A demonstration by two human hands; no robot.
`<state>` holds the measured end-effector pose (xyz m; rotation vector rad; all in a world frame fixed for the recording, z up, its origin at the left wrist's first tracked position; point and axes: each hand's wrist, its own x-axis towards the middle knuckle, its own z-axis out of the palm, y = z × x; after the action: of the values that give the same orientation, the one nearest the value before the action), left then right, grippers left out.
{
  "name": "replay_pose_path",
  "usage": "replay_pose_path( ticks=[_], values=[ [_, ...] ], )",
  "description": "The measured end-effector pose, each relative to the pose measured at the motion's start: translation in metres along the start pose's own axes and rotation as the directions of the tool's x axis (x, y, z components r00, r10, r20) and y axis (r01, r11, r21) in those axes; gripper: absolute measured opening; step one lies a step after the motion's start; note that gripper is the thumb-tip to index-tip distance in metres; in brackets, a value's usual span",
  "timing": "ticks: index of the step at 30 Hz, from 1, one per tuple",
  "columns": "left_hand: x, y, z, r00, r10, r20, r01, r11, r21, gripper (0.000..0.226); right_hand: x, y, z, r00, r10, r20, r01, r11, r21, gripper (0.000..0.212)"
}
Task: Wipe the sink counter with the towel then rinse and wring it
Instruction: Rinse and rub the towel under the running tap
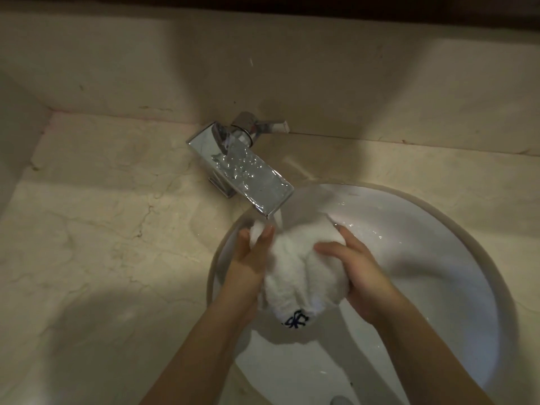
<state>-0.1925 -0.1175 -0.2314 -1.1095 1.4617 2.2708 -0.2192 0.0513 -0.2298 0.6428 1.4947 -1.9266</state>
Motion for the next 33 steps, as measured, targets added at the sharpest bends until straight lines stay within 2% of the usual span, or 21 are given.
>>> replay_pose_path(
  ticks=[3,6,9,12,14,16,18,21,23,25,27,30,33],
  values=[
    [-0.001,0.003,0.006,0.993,0.092,-0.075,-0.089,0.995,0.045,0.040,-0.001,0.007,0.021,0.991,-0.111,-0.076,0.103,0.989,-0.104,0.013],
    [0.005,0.003,0.008,0.975,0.170,-0.141,-0.144,0.973,0.183,0.042,-0.002,0.014,0.041,0.948,-0.256,-0.190,0.227,0.960,-0.163,0.041],
    [0.008,0.001,0.010,0.961,0.226,-0.161,-0.175,0.944,0.281,0.044,-0.005,0.021,0.059,0.889,-0.391,-0.237,0.328,0.907,-0.264,0.050],
    [0.004,-0.005,0.017,0.957,0.253,-0.143,-0.201,0.932,0.302,0.053,0.005,0.020,0.067,0.833,-0.486,-0.264,0.353,0.835,-0.422,0.057],
    [0.000,-0.007,0.018,0.946,0.283,-0.160,-0.223,0.923,0.313,0.045,0.020,0.016,0.065,0.841,-0.469,-0.271,0.290,0.813,-0.505,0.059],
    [-0.003,-0.010,0.016,0.937,0.338,-0.095,-0.278,0.879,0.386,0.032,0.035,0.014,0.061,0.859,-0.423,-0.290,0.209,0.805,-0.556,0.059],
    [-0.005,-0.008,0.013,0.928,0.368,-0.053,-0.311,0.845,0.435,0.027,0.038,0.017,0.060,0.869,-0.409,-0.279,0.188,0.794,-0.577,0.057],
    [0.011,0.004,0.006,0.901,0.389,-0.192,-0.244,0.821,0.516,0.036,0.017,0.030,0.053,0.919,-0.379,-0.108,0.285,0.829,-0.482,0.054],
    [0.021,0.011,0.006,0.919,0.339,-0.201,-0.190,0.828,0.527,0.040,-0.004,0.040,0.047,0.925,-0.379,0.000,0.345,0.842,-0.415,0.047],
    [0.020,0.007,0.011,0.950,0.264,-0.169,-0.167,0.883,0.440,0.044,-0.008,0.041,0.046,0.908,-0.415,-0.052,0.362,0.842,-0.400,0.045],
    [0.004,-0.002,0.017,0.963,0.217,-0.159,-0.140,0.909,0.392,0.046,0.008,0.034,0.047,0.882,-0.431,-0.192,0.318,0.844,-0.432,0.050],
    [-0.021,-0.010,0.023,0.965,0.203,-0.166,-0.137,0.930,0.340,0.043,0.043,0.026,0.039,0.906,-0.317,-0.281,0.188,0.895,-0.404,0.053],
    [-0.032,-0.005,0.015,0.988,0.086,-0.131,-0.061,0.981,0.186,0.037,0.040,0.037,0.028,0.937,-0.190,-0.294,0.074,0.928,-0.366,0.054]
  ],
)
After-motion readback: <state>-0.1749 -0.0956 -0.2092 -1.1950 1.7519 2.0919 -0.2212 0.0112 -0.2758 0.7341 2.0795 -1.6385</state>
